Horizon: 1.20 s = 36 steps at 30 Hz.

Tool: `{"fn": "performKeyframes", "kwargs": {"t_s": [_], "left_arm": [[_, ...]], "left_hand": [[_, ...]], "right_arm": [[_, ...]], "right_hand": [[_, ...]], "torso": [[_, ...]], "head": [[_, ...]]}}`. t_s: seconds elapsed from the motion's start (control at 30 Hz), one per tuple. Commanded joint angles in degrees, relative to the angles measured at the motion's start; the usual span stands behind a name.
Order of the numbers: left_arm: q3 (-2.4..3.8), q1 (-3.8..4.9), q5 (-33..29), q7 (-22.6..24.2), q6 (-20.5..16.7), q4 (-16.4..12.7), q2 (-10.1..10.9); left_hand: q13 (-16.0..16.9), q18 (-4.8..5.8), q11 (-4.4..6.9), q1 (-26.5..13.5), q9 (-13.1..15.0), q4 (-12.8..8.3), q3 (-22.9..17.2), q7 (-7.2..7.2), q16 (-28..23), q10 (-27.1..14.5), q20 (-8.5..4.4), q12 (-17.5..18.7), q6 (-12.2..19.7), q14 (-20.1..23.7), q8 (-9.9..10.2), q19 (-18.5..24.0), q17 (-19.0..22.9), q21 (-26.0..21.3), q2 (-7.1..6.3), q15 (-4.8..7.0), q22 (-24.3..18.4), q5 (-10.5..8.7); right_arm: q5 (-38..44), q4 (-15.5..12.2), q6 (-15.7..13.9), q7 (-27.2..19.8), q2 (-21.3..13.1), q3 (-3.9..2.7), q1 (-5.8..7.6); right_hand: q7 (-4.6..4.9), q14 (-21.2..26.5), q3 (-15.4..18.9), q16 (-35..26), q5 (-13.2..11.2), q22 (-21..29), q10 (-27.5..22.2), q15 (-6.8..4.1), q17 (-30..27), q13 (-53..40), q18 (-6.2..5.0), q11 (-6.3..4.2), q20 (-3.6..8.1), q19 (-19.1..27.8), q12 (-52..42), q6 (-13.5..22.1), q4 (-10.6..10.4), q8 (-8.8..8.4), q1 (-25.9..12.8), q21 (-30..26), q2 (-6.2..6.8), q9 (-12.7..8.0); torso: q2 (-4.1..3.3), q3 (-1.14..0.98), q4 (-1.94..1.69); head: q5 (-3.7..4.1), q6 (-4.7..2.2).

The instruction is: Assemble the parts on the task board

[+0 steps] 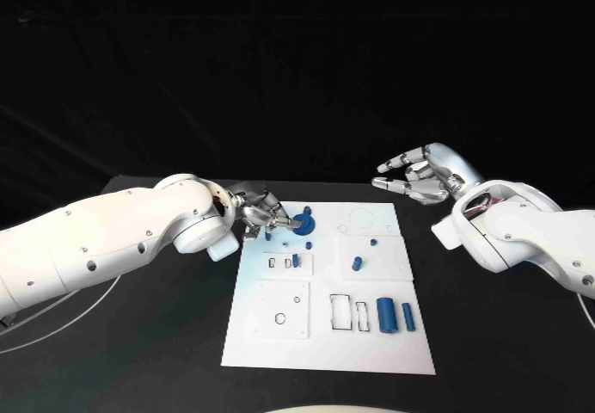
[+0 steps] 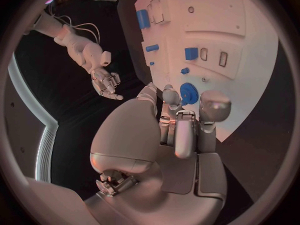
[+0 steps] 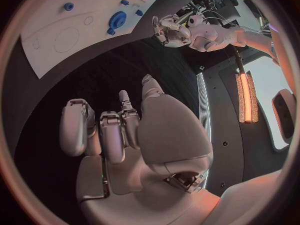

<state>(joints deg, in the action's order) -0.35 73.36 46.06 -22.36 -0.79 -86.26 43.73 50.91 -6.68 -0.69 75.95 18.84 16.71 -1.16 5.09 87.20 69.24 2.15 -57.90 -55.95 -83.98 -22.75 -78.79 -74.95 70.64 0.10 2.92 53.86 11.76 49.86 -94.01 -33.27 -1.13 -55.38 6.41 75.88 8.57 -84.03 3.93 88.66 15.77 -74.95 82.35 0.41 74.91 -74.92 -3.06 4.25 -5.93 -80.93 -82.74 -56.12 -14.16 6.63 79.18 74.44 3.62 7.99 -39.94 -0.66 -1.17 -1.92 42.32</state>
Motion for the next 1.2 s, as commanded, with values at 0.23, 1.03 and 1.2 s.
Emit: {"fn": "performKeyframes", "kwargs": {"t_s": [0.23, 1.03, 1.2], "left_arm": [[-0.56, 1.05, 10.72, -12.99, 10.70, 2.07, -3.95], [-1.88, 1.29, 13.16, -18.95, 13.21, 5.97, -9.68], [-1.98, 1.28, 13.05, -19.01, 13.47, 6.32, -10.28]], "left_hand": [[10.82, 1.63, 0.84, -7.03, 4.03, 0.07, 4.20, -1.05, 1.77, 6.00, -0.50, -10.47, 1.30, -5.55, -6.08, -1.62, -13.41, 5.91, -1.13, 0.84, 8.61, -0.29], [11.35, 1.80, 0.97, -8.42, 5.84, 0.05, 6.50, -1.19, 2.16, 5.82, -0.54, -11.08, 2.52, -5.72, -8.39, -1.48, -14.01, 7.05, -0.94, 0.92, 10.11, -0.27], [11.47, 1.82, 0.99, -8.44, 5.97, 0.05, 6.57, -1.21, 2.22, 5.87, -0.54, -11.18, 2.57, -5.75, -8.55, -1.49, -14.11, 7.14, -0.81, 0.92, 10.24, -0.25]], "right_arm": [[-0.86, 0.17, 0.67, -0.10, -0.26, -0.01, 0.02], [-0.49, 0.67, 1.16, 0.21, 0.50, -0.01, 0.03], [-0.48, 0.82, 1.22, 0.20, 0.72, -0.01, 0.03]], "right_hand": [[0.03, -4.91, 0.40, -0.43, 0.50, -2.52, -0.15, -0.60, 11.10, -6.69, -1.02, -0.30, -0.01, 0.40, 0.20, -0.23, 0.31, 0.46, -0.29, -0.40, -0.47, 0.04], [-0.04, -4.85, 1.06, -0.59, 1.41, -2.17, -0.33, -0.68, 10.84, -6.47, -1.12, -0.36, 0.08, 0.62, 0.39, -0.14, 0.29, 0.70, -1.05, -0.98, -0.35, 0.01], [-0.05, -4.83, 1.10, -0.62, 1.51, -2.10, -0.40, -0.68, 10.77, -6.39, -1.15, -0.37, 0.09, 0.67, 0.46, -0.13, 0.29, 0.72, -1.09, -1.08, -0.35, 0.01]], "torso": [[0.02, 0.01, -0.08], [-0.06, 0.09, 0.09], [-0.07, 0.08, 0.04]], "head": [[0.03, 0.03], [-0.73, 1.47], [-0.52, 1.70]]}}
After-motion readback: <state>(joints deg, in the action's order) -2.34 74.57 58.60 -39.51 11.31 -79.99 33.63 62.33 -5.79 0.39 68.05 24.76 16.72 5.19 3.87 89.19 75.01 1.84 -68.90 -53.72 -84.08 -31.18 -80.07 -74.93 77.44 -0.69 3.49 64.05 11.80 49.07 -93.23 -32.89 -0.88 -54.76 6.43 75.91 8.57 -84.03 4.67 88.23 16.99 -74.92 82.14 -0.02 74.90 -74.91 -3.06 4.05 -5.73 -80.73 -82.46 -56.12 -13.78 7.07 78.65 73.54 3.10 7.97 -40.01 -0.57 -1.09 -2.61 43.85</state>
